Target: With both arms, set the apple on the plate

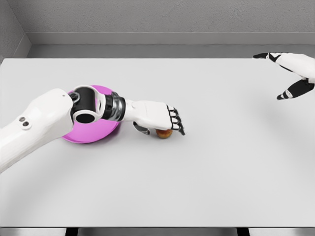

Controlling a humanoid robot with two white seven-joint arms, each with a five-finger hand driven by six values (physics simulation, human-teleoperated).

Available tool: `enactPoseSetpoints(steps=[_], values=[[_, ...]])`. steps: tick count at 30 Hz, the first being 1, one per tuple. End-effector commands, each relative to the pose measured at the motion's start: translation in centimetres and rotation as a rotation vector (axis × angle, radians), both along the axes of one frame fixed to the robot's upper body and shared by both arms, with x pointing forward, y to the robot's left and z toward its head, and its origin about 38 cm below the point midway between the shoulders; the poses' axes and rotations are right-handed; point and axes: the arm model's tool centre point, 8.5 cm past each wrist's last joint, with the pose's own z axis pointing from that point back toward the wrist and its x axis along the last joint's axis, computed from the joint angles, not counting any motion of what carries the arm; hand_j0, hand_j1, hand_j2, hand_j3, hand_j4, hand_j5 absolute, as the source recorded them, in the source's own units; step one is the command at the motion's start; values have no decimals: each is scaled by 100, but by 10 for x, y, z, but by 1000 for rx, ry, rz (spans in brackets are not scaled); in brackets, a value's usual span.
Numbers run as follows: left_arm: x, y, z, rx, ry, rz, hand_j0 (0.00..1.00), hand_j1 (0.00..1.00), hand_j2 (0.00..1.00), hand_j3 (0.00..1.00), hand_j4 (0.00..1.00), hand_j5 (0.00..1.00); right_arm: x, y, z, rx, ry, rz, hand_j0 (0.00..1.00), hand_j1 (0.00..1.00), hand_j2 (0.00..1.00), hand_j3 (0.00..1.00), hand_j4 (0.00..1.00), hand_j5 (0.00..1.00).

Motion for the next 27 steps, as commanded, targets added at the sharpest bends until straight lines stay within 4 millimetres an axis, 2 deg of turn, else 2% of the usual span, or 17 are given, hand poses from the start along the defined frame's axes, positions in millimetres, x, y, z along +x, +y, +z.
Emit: enactPoseSetpoints(steps=[1, 6, 13, 14, 18, 20, 25, 27], values=[[-1, 1, -3, 11, 13, 2, 75, 75, 75, 75, 75, 75, 0, 0, 2, 4, -4, 0, 100, 100, 100, 100, 100, 100], [1, 2, -3, 20, 11, 5, 73, 73, 73, 73, 73, 73, 2, 1, 9, 4, -21, 3, 100, 100, 100, 100, 100, 100], [2, 12, -5, 53, 13, 21, 53, 53, 53, 53, 53, 53, 2, 1, 9, 2, -22, 2, 100, 100, 100, 100, 100, 100], [3, 14, -5, 53, 14, 24, 45, 45, 45, 45, 45, 45, 2, 1, 9, 4, -21, 3, 100, 100, 100, 100, 100, 100], [2, 15, -7, 57, 15, 25, 40, 40, 40, 40, 40, 40, 2, 1, 9, 1, -22, 1, 100, 100, 100, 100, 100, 100], [2, 15, -7, 60, 12, 24, 32, 32, 32, 32, 32, 32, 2, 0, 9, 0, -22, 1, 100, 100, 100, 100, 100, 100], [2, 14, -2, 18, 36, 30, 30, 30, 30, 30, 30, 30, 2, 0, 9, 0, -22, 1, 100, 100, 100, 100, 100, 100], [4, 22, 2, -10, 63, 50, 30, 30, 30, 30, 30, 30, 2, 0, 9, 1, -21, 1, 100, 100, 100, 100, 100, 100]])
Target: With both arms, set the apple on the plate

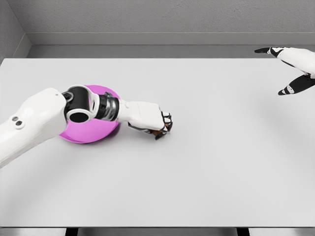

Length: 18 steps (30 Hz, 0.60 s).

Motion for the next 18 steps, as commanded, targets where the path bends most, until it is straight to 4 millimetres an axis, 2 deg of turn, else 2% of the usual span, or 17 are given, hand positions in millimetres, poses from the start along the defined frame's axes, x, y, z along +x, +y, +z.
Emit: enactPoseSetpoints(steps=[1, 4, 7, 10, 14, 17, 18], values=[[4, 10, 9, -45, 20, 34, 31, 31, 31, 31, 31, 31, 0, 0, 0, 0, 0, 0, 100, 100, 100, 100, 100, 100], [8, 23, 18, -88, 34, 70, 31, 31, 31, 31, 31, 31, 0, 0, 0, -1, 0, 2, 100, 100, 100, 100, 100, 100], [15, 56, 34, -113, 22, 135, 31, 31, 31, 31, 31, 31, -1, 0, 0, -2, 0, 2, 100, 100, 100, 100, 100, 100], [11, 80, 49, -131, 18, 163, 31, 31, 31, 31, 31, 31, -1, 0, 0, -2, 1, 3, 100, 100, 100, 100, 100, 100], [6, 89, 62, -166, 21, 164, 31, 31, 31, 31, 31, 31, -1, 0, 0, -2, -1, 3, 100, 100, 100, 100, 100, 100], [9, 119, 71, -171, 4, 229, 32, 32, 32, 32, 32, 32, -1, 0, 0, -2, -1, 3, 100, 100, 100, 100, 100, 100], [8, 130, 68, -161, 8, 252, 32, 32, 32, 32, 32, 32, -1, 0, 0, -2, -1, 3, 100, 100, 100, 100, 100, 100]])
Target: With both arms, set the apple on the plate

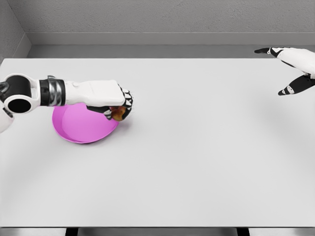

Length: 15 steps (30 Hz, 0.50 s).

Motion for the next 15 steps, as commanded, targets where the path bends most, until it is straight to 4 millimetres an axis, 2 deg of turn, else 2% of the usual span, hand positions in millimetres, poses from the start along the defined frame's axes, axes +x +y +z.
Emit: enactPoseSetpoints(steps=[1, 3, 7, 11, 12, 13, 14, 15], values=[[3, 26, 14, -5, -18, 56, 32, 32, 32, 32, 32, 32, 0, 0, 0, 0, 1, 0, 100, 100, 100, 100, 100, 100], [2, 42, 12, 8, -16, 92, 32, 32, 32, 32, 32, 32, 0, 0, 0, 0, 2, -1, 100, 100, 100, 100, 100, 100], [5, 53, -5, 32, 17, 132, 34, 34, 34, 34, 34, 34, 0, 0, 0, 0, 1, 0, 100, 100, 100, 100, 100, 100], [8, 53, -12, 40, 27, 140, 36, 36, 36, 36, 36, 36, 0, 0, -1, 0, 3, 0, 100, 100, 100, 100, 100, 100], [8, 53, -12, 44, 27, 139, 40, 40, 40, 40, 40, 40, 0, 0, -1, 0, 3, 0, 100, 100, 100, 100, 100, 100], [8, 52, -13, 54, 23, 135, 83, 83, 83, 83, 83, 83, -1, 0, -2, 0, 5, -1, 100, 100, 100, 100, 100, 100], [8, 50, -14, 60, 20, 132, 100, 100, 100, 100, 100, 100, -1, 0, -3, 0, 7, 0, 100, 100, 100, 100, 100, 100], [8, 49, -14, 61, 19, 130, 100, 100, 100, 100, 100, 100, -1, 2, -6, 3, 13, 6, 100, 100, 100, 100, 100, 100]])
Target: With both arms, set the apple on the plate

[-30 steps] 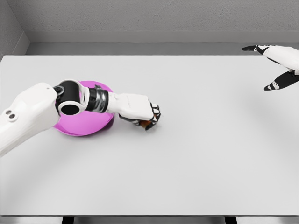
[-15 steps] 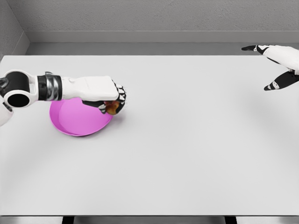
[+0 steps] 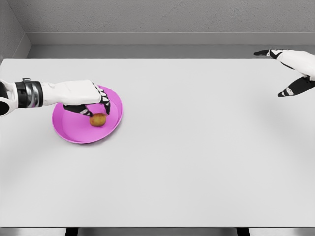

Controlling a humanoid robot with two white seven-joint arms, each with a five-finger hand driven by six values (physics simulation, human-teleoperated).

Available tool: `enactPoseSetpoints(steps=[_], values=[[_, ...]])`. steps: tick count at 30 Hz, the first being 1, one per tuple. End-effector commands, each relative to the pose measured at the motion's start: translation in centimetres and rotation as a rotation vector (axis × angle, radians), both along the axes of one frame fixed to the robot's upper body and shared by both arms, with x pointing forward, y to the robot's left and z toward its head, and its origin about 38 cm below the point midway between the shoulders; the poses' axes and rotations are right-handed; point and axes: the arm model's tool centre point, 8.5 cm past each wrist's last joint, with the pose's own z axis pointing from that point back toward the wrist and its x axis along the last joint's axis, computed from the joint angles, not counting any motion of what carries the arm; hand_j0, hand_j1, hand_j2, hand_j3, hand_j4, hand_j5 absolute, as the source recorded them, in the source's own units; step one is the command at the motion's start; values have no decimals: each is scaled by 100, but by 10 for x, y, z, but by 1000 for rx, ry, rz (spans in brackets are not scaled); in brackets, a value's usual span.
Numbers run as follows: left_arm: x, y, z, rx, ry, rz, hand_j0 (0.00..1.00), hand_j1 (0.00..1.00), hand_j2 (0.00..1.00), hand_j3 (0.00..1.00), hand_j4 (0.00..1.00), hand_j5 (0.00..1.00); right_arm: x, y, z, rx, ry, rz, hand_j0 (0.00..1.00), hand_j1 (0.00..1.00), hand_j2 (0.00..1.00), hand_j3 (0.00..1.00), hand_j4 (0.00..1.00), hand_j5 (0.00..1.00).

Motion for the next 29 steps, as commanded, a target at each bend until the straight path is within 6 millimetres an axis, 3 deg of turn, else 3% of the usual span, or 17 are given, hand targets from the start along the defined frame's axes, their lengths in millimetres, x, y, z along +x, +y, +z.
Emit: enactPoseSetpoints(steps=[1, 3, 5, 9, 16, 19, 29], values=[[1, 0, 0, 1, -2, 4, 100, 100, 100, 100, 100, 100, -2, 8, -3, -1, 6, 21, 100, 100, 100, 100, 100, 100], [2, 3, 1, -7, 1, 15, 100, 100, 100, 100, 100, 100, -4, 21, -21, -12, 51, 59, 100, 100, 100, 100, 100, 100], [5, 9, 7, -28, -5, 36, 100, 100, 100, 100, 100, 100, -5, 21, -22, -14, 54, 61, 100, 100, 100, 100, 100, 100], [20, 48, 8, -150, 64, 181, 100, 100, 100, 100, 100, 100, -5, 21, -22, -14, 54, 61, 100, 100, 100, 100, 100, 100], [14, 96, 20, -152, 56, 285, 100, 100, 100, 100, 100, 100, -4, 21, -21, -13, 52, 60, 100, 100, 100, 100, 100, 100], [4, 121, 17, -162, 59, 341, 100, 100, 100, 100, 100, 100, -4, 21, -21, -15, 52, 60, 100, 100, 100, 100, 100, 100], [2, 125, 15, -149, 66, 348, 100, 100, 100, 100, 100, 100, -4, 21, -21, -15, 52, 60, 100, 100, 100, 100, 100, 100]])
